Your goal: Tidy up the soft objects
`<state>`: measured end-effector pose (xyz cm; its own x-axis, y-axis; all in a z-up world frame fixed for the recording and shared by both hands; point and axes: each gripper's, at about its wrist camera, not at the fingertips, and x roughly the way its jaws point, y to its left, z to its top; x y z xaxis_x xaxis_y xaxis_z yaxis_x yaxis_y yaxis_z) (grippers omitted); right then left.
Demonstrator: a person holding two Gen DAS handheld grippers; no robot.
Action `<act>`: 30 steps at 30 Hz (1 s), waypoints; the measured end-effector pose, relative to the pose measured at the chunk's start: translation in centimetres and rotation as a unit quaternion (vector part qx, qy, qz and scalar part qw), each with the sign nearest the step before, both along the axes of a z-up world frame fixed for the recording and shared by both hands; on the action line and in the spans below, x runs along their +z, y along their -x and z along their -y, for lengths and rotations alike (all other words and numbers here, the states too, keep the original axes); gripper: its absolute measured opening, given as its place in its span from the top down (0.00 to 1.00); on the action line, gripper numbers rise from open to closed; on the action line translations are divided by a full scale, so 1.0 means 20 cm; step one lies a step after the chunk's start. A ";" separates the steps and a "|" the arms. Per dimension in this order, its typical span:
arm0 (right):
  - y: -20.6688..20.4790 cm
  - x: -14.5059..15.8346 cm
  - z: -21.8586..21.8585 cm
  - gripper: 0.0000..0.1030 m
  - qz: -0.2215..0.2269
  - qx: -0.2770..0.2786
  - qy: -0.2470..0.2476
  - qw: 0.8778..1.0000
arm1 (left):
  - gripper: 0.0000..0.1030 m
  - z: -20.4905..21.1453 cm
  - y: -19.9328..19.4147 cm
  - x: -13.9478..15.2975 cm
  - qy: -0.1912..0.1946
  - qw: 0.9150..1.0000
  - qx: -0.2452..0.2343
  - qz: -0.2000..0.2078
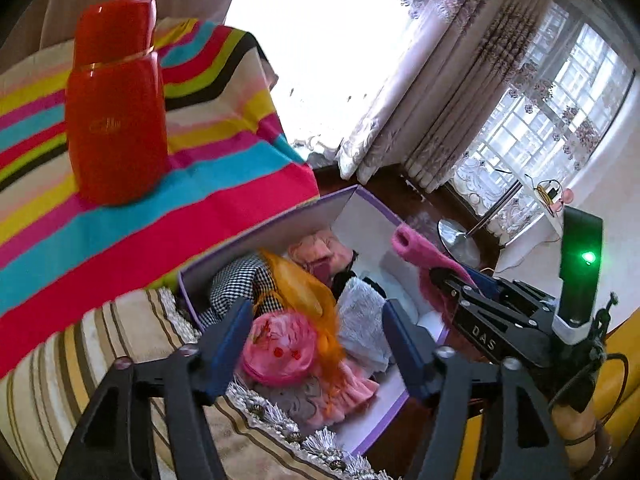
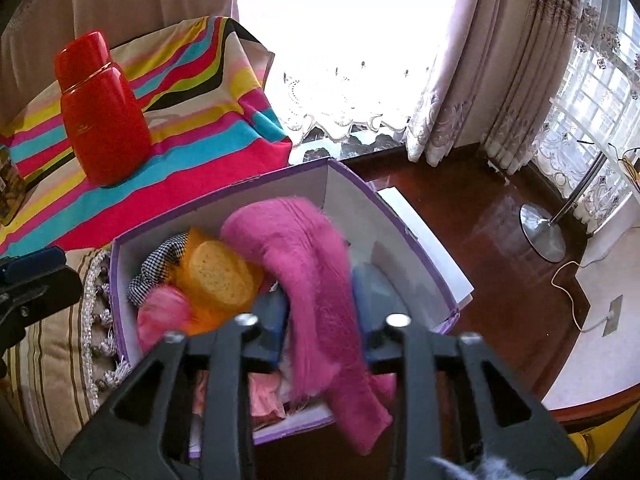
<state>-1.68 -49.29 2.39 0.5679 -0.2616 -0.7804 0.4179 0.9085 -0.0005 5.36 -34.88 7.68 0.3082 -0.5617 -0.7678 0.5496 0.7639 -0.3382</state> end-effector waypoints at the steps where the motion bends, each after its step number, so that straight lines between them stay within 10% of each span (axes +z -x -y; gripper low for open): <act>1: 0.01 0.00 -0.01 0.50 0.001 0.001 0.000 1.000 | 0.32 -0.01 0.00 -0.01 -0.001 1.000 0.001 -0.006; 15: 0.18 0.02 -0.23 0.34 -0.020 0.042 0.008 0.999 | 0.24 -0.31 0.20 -0.08 0.013 0.996 0.053 -0.073; 30: 0.27 0.03 -0.26 0.33 -0.012 0.036 -0.001 0.999 | 0.14 -0.27 0.23 -0.11 -0.015 0.997 0.048 -0.058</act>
